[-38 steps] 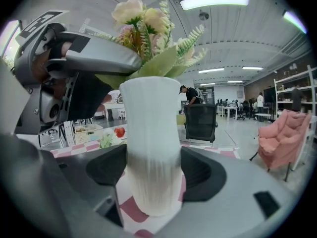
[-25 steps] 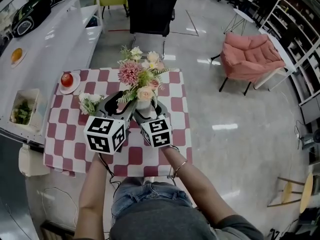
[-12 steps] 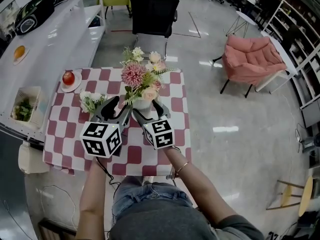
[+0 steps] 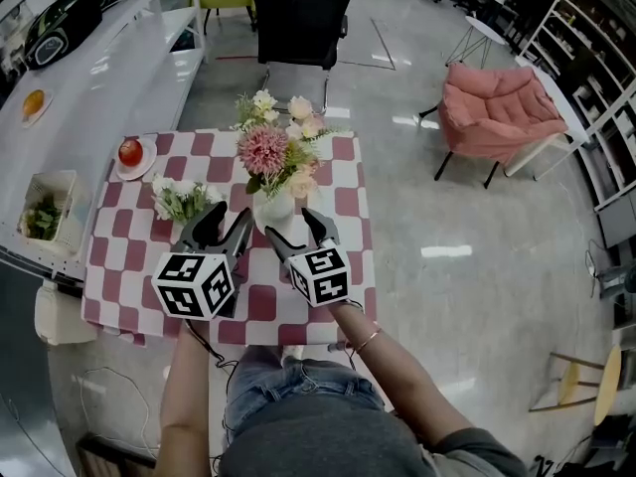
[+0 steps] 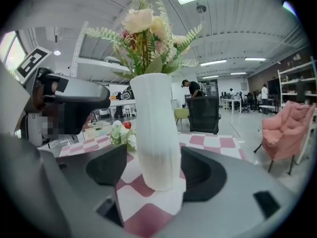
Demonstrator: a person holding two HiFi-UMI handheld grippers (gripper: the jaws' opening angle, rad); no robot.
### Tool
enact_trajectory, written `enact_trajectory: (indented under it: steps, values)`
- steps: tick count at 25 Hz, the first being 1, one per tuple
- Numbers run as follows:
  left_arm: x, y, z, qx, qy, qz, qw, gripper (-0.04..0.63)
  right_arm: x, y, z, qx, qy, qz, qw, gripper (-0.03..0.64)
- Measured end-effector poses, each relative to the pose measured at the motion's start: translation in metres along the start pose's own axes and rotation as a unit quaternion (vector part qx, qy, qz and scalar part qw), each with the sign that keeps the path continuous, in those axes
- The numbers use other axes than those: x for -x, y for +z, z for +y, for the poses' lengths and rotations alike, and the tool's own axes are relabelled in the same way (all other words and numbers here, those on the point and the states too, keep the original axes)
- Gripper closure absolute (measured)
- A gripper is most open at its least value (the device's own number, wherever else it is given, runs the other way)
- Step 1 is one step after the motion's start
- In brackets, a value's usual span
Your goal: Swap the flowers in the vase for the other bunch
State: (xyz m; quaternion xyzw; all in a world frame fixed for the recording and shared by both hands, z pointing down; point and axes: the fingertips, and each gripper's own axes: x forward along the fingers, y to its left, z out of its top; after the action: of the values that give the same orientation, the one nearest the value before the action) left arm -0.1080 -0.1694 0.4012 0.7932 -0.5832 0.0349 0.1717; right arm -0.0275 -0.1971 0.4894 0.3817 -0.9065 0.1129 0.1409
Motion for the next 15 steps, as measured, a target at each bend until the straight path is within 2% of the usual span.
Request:
enact_trajectory:
  steps: [3,9,15]
  values:
    - [0.003,-0.011,0.002,0.008,0.012,0.004,0.9999,0.413,0.01,-0.003,0.002,-0.007,0.006,0.001,1.0,0.273]
    - [0.009,-0.03,0.007,0.025,0.026,0.012,0.9993,0.436,0.033,0.0,0.003,-0.013,0.006,-0.01,1.0,0.33]
    - [0.01,-0.035,0.008,0.017,0.035,0.016,0.9991,0.479,0.051,0.006,0.002,-0.021,-0.007,-0.022,0.999,0.396]
